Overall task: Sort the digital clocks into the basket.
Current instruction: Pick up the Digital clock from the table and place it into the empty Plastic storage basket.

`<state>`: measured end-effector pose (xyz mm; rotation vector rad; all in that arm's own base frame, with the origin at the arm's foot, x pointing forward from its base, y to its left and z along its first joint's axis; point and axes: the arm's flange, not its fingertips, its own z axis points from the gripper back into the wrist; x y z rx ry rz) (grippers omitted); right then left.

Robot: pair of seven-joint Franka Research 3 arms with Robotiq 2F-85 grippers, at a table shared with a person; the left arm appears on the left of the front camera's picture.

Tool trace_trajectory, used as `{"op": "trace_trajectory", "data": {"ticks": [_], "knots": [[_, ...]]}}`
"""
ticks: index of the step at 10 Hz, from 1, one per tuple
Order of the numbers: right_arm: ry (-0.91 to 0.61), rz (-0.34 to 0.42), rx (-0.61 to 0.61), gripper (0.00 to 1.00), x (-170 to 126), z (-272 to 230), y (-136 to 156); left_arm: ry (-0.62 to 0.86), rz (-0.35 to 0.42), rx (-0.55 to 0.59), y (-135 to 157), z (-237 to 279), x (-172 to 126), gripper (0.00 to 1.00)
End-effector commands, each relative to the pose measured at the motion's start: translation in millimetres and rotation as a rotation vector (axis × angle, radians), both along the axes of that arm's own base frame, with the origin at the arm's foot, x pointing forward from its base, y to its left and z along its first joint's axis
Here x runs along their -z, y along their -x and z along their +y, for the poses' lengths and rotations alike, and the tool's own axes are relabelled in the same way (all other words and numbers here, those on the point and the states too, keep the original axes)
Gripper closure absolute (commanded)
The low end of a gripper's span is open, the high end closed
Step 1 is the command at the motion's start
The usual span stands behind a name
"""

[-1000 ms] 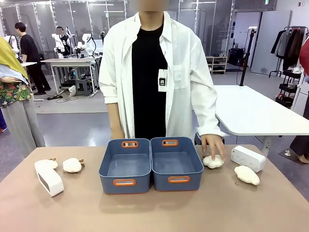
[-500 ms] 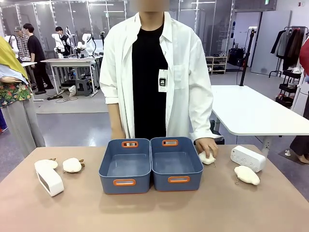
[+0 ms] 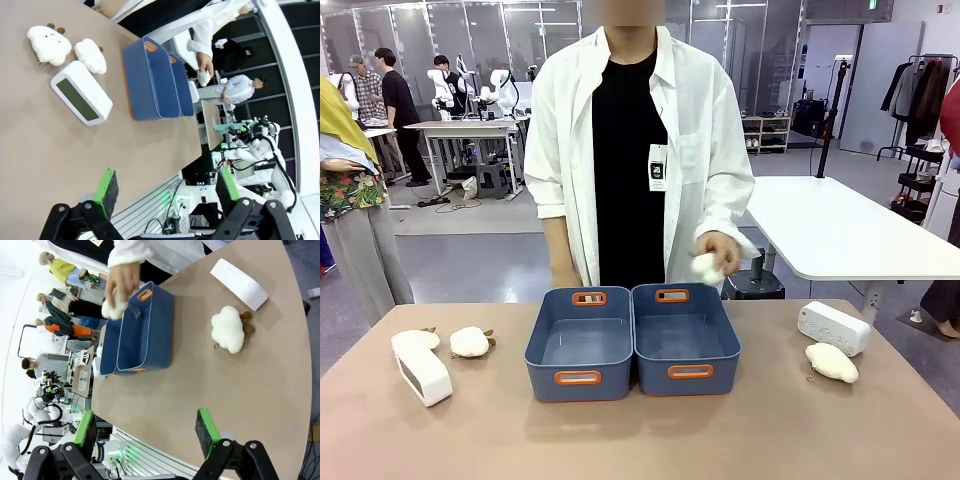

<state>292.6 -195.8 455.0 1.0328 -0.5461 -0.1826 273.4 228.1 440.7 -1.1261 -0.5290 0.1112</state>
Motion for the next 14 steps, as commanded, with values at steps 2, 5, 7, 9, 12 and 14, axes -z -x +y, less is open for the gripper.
{"op": "trace_trajectory", "data": {"ticks": [2,5,7,9,12,14], "knots": [[-0.006,-0.008,-0.001,0.00,-2,-3,2,-0.089,0.183,-0.032,-7,-15,-34,0.00],[-0.006,-0.008,-0.001,0.00,-2,-3,2,-0.255,0.324,-0.090,-38,-60,-59,0.00],[-0.006,-0.008,-0.001,0.00,-2,-3,2,-0.461,0.479,-0.164,-93,-126,-73,0.00],[-0.006,-0.008,-0.001,0.00,-2,-3,2,-0.592,0.563,-0.246,-135,-163,-44,0.00],[-0.006,-0.008,-0.001,0.00,-2,-3,2,-0.706,0.702,-0.334,-172,-198,-18,0.00],[-0.006,-0.008,-0.001,0.00,-2,-3,2,-0.798,0.743,-0.400,-192,-210,29,0.00]]}}
